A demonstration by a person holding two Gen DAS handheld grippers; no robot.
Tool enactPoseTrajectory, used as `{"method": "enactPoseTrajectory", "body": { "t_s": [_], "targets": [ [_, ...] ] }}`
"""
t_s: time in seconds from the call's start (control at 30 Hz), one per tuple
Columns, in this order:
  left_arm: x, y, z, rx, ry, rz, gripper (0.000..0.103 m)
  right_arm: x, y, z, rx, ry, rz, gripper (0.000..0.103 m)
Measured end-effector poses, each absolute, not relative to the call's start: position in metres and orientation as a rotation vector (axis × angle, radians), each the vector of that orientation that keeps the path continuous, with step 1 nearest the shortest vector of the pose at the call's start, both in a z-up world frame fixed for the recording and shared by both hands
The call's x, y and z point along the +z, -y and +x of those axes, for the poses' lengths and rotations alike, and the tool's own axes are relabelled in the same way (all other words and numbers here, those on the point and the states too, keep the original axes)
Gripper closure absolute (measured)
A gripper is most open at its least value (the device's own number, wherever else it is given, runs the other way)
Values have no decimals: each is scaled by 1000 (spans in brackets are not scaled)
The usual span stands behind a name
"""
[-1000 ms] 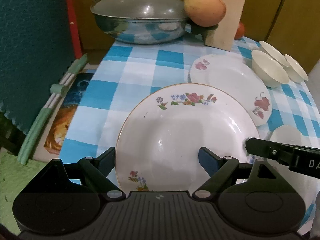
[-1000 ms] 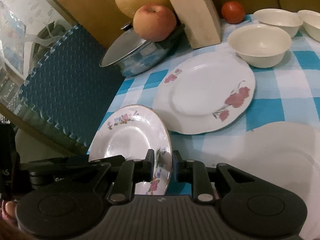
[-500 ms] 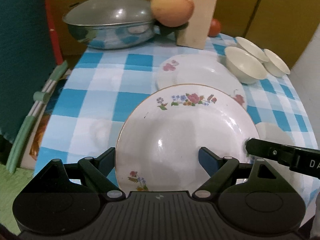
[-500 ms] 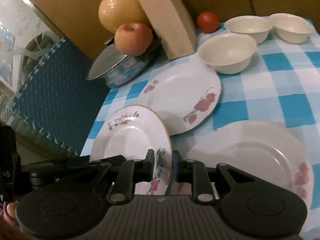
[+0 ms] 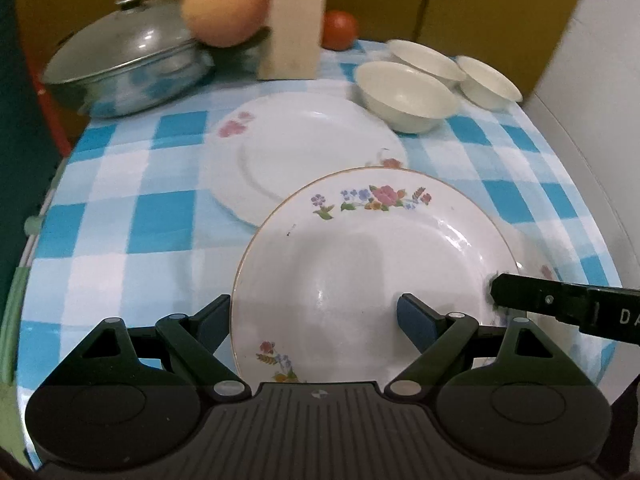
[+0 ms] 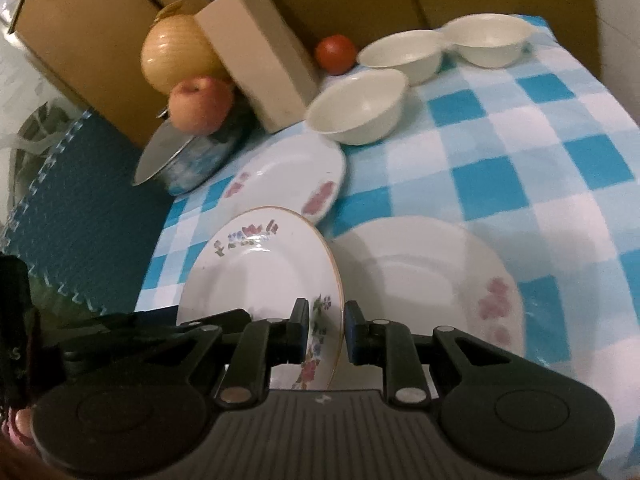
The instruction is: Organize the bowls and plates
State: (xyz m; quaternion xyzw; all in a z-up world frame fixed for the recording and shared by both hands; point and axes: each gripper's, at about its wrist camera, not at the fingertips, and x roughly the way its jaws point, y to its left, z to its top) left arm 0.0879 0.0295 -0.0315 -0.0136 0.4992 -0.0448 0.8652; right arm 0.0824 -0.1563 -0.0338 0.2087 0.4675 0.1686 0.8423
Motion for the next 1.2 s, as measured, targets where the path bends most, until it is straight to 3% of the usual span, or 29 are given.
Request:
{"method": "enactPoseTrajectory", "body": {
  "t_s": [1.2],
  "targets": [
    [-52, 51, 107, -207, -1071, 89, 10, -44, 211, 72, 144, -982, 394, 84]
  ]
}}
